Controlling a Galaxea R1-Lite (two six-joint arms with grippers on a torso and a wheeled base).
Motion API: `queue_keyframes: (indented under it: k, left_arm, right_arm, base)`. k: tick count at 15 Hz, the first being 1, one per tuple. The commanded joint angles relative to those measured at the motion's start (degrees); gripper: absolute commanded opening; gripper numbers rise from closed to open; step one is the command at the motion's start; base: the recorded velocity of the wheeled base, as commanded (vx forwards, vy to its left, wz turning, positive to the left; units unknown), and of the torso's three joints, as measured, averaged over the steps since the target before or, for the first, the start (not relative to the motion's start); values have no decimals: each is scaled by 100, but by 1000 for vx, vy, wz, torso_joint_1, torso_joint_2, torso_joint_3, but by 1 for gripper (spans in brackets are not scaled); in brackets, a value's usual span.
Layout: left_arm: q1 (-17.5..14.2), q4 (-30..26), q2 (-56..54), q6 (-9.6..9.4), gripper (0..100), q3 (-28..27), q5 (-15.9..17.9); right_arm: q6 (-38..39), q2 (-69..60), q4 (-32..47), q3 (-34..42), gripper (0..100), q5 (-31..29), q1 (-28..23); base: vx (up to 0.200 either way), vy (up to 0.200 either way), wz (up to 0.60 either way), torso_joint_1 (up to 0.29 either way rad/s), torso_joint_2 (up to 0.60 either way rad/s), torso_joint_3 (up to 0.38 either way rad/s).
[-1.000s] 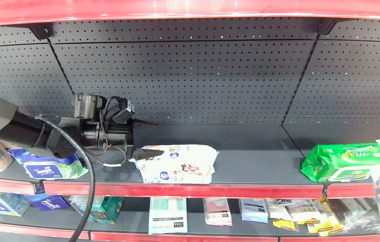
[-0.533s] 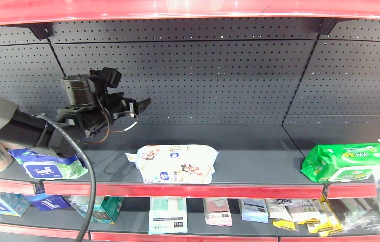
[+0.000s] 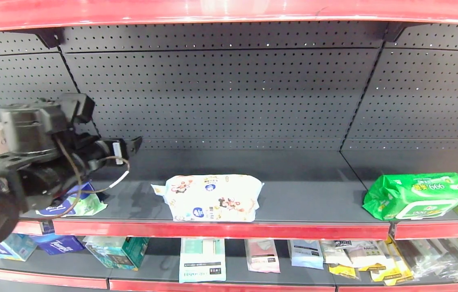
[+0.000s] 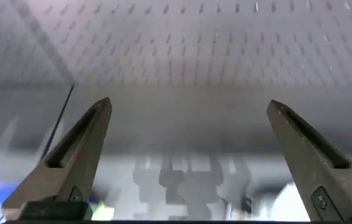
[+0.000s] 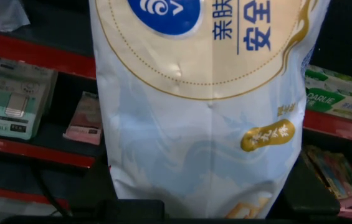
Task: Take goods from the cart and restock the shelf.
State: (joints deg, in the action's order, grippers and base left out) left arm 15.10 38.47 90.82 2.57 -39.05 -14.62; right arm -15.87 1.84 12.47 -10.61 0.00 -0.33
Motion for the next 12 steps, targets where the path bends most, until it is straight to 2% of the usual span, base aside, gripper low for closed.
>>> queue_keyframes:
  k: [1, 2, 4, 6, 9, 11, 12]
  left_arm:
    - [-87, -780, -2517, 33, 100, 1576, 495]
    - [-78, -1597, -3457, -2, 100, 1716, 785]
    - [-78, -3821, -5268, -371, 100, 1549, 1479]
    - [-78, -5245, -6480, -468, 100, 1382, 1620]
    - [-69, -6071, -7825, -459, 100, 1488, 1664]
    - [-25, -6994, -8643, -477, 100, 1409, 1655]
    - [-7, -7117, -8748, -486, 100, 1417, 1655]
  right_arm:
    - [5, 1512, -69, -829, 0, -114, -2]
    - [128, 2268, -245, -1172, 0, -88, -11]
    - [119, 3349, -403, -1708, 0, -26, 50]
    - [75, 4061, -403, -1840, 0, 220, 130]
    - [-206, 4474, -412, -1866, 0, 571, 138]
    - [-215, 4764, -465, -1884, 0, 703, 121]
    - [-215, 4834, -482, -1901, 0, 712, 121]
  base:
    - [0, 0, 0, 0, 0, 0]
    - [0, 0, 0, 0, 0, 0]
    - [0, 0, 0, 0, 0, 0]
    - [0, 0, 0, 0, 0, 0]
    - [0, 0, 0, 0, 0, 0]
    - [0, 0, 0, 0, 0, 0]
    - [0, 0, 600, -2, -2, 7]
